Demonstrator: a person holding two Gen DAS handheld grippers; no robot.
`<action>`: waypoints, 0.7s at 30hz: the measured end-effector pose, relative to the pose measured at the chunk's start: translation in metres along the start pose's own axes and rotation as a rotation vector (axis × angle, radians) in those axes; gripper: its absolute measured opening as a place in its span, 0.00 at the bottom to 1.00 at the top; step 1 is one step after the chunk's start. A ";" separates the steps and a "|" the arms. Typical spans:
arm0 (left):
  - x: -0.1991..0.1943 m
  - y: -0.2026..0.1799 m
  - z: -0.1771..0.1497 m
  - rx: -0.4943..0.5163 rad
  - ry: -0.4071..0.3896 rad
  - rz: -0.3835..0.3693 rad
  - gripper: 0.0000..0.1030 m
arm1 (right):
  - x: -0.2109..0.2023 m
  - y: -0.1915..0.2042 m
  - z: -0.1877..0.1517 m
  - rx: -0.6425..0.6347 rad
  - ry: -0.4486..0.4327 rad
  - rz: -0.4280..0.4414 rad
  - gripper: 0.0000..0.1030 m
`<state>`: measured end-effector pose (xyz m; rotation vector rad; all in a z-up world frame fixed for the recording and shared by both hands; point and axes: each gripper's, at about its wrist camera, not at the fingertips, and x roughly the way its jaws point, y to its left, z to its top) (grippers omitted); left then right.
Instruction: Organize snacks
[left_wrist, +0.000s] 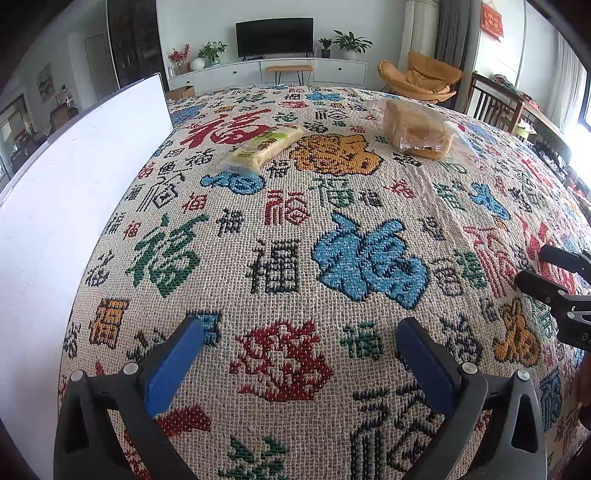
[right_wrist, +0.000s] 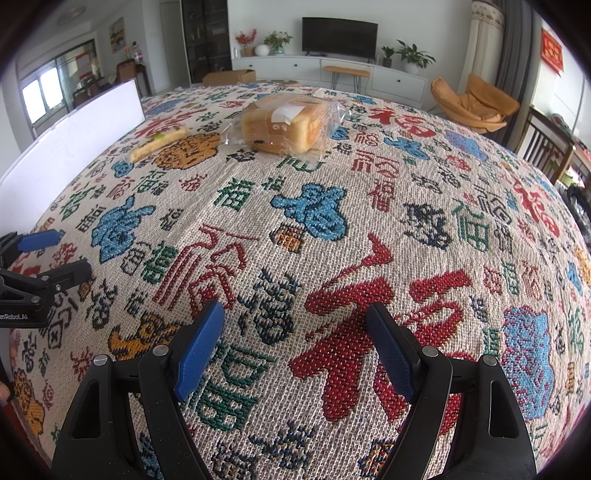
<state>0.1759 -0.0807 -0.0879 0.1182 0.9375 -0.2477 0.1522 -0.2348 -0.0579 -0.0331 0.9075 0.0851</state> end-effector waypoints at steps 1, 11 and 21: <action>0.000 0.000 0.000 0.000 0.000 0.000 1.00 | 0.000 0.000 0.000 0.000 0.000 0.000 0.80; 0.001 0.000 0.000 -0.004 0.000 0.002 1.00 | 0.000 -0.001 -0.001 0.009 0.004 -0.005 0.83; 0.000 0.000 0.000 -0.004 0.001 0.002 1.00 | 0.018 -0.020 0.121 0.138 -0.054 0.013 0.82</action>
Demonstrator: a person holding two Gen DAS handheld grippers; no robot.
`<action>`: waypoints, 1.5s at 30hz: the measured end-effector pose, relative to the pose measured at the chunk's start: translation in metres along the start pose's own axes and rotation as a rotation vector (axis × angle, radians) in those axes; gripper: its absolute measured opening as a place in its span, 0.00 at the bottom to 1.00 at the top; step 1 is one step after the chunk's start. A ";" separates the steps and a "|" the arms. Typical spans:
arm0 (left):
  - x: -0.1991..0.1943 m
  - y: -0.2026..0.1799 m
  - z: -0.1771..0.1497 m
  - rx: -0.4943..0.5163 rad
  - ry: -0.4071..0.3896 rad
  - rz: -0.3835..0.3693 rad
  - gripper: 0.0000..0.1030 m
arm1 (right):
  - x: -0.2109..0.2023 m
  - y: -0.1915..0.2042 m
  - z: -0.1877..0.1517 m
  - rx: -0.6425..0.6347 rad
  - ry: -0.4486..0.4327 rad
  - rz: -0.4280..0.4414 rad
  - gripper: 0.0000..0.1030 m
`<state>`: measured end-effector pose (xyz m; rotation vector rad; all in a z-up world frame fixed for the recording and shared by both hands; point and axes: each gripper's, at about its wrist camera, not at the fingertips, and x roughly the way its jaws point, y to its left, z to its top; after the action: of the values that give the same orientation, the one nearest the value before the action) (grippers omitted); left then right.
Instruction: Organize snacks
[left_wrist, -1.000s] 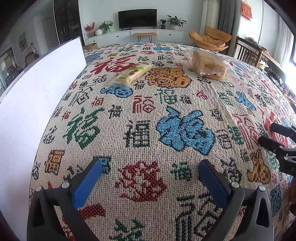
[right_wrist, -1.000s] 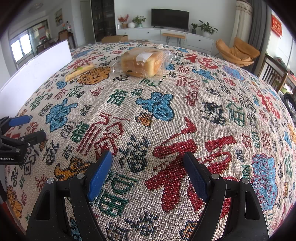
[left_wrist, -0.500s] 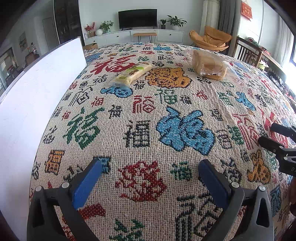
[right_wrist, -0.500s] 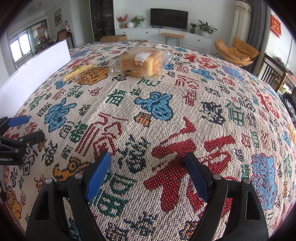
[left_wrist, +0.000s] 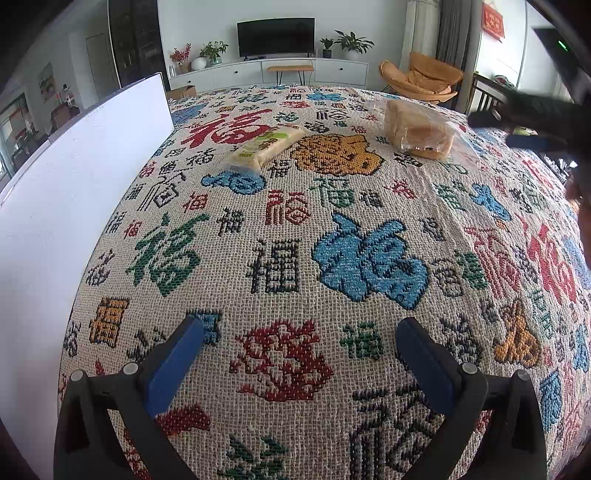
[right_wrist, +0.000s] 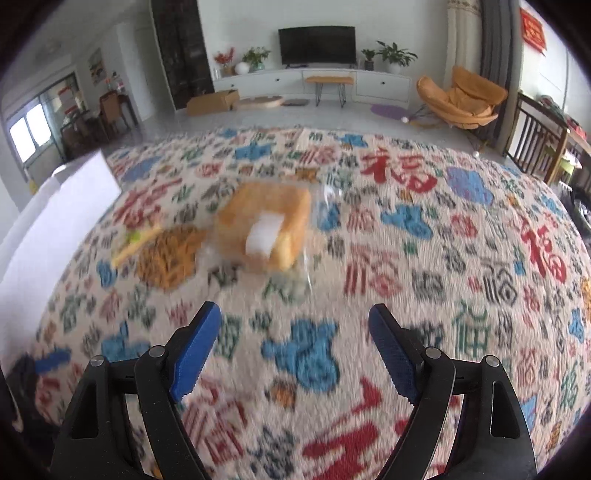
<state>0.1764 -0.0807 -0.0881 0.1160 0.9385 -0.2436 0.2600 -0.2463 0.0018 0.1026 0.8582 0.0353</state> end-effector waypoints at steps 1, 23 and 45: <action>0.000 0.000 0.000 0.000 0.000 0.000 1.00 | 0.007 0.003 0.018 0.016 -0.012 -0.005 0.82; 0.000 0.000 0.000 0.000 0.001 0.000 1.00 | 0.101 0.023 0.036 0.015 0.132 -0.112 0.75; 0.000 0.000 0.000 0.000 0.001 0.000 1.00 | -0.027 -0.055 -0.104 -0.001 0.070 -0.096 0.78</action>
<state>0.1765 -0.0805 -0.0883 0.1164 0.9398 -0.2431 0.1634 -0.2949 -0.0508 0.0595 0.9318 -0.0504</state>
